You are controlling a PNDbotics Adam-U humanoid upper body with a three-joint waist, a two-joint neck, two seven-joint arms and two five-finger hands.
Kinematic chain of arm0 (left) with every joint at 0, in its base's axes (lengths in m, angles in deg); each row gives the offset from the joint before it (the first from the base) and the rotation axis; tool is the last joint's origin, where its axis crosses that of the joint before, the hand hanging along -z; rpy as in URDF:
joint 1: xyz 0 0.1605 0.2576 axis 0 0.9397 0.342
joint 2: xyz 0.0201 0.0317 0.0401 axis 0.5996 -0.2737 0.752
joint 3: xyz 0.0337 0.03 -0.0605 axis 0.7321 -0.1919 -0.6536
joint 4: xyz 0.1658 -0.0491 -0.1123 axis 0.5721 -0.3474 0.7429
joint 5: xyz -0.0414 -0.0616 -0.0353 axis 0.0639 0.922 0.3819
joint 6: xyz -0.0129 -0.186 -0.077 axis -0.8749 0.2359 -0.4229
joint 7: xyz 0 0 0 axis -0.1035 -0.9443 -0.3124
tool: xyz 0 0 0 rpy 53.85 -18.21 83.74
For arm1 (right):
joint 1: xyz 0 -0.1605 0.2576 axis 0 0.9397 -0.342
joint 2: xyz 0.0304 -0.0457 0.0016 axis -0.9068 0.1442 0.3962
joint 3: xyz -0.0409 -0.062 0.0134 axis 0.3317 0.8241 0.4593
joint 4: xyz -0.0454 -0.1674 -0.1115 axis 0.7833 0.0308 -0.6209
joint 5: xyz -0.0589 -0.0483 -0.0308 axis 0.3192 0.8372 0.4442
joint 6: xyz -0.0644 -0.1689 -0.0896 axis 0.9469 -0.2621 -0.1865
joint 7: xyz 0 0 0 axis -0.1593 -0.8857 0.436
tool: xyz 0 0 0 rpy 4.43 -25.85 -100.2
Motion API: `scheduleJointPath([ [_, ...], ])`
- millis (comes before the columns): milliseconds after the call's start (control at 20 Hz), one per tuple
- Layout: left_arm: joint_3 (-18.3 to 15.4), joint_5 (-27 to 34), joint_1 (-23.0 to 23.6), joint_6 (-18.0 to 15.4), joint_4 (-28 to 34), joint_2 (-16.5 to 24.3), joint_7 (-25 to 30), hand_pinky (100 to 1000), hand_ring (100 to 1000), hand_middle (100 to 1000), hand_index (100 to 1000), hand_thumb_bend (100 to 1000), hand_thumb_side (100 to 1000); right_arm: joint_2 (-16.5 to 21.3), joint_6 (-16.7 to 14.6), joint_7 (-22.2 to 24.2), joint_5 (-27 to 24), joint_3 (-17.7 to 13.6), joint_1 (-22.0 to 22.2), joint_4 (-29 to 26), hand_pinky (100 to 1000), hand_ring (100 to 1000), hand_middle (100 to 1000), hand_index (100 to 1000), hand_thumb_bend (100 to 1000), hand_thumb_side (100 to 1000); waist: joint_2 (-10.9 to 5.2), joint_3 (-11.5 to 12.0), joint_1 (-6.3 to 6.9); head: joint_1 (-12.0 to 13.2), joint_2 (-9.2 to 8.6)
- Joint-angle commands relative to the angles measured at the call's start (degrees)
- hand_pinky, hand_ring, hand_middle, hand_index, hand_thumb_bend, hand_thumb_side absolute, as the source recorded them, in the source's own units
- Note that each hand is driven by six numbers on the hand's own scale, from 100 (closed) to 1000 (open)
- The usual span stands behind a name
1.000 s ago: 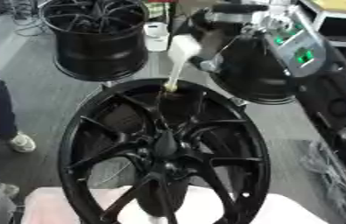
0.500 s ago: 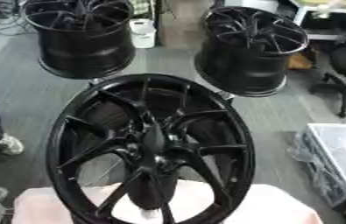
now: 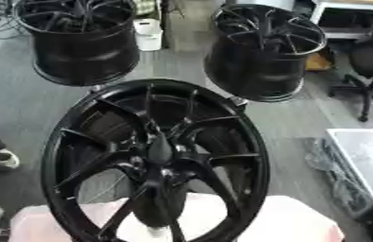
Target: Pull the pin out of the wheel hub.
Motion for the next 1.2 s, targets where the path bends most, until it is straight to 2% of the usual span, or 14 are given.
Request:
scheduleJointPath([
  [50,-0.19,-0.02,-0.77,-0.16,1.2,0.38,-0.18,608,654,652,707,882,544,-4.17,0.45,-3.08,-0.49,0.06,0.73,-5.76,736,837,862,988,100,653,-0.34,0.0,0.29,-0.2,-0.32],
  [350,-0.12,0.26,-1.19,-0.21,1.26,-0.15,-0.16,609,653,653,707,881,545,-13.3,0.7,-0.13,4.71,2.55,0.87,-23.3,704,806,821,970,100,601,0.02,0.44,0.85,-0.35,-0.72],
  [550,0.13,0.39,-1.4,-0.28,1.31,-0.34,0.04,609,653,653,707,879,545,-17.76,-1.19,5.08,6.34,8.04,1.27,-36.35,690,788,803,956,100,582,0.28,0.56,1.11,0.17,-0.77],
  [700,0.47,0.47,-1.66,-0.26,1.28,-0.49,0.33,609,655,654,707,877,546,-19.24,-3.04,10.05,6.2,12.66,1.38,-43.83,689,786,801,955,100,583,0.39,0.36,1.13,0.13,-0.67],
  [900,0.91,0.5,-1.96,-0.12,1.18,-0.73,0.61,609,659,658,708,879,545,-20.64,-4.05,14.89,1.56,17.12,1.53,-47.69,685,781,795,954,100,628,0.62,0.16,1.22,0.81,-0.84],
  [1200,1.59,0.39,-1.82,-0.04,0.83,-0.93,1.1,608,662,662,710,882,544,-21.44,-3.39,16.5,-1.89,19.85,2.04,-46.11,674,765,779,952,100,659,0.89,0.71,1.36,2.68,0.47],
])
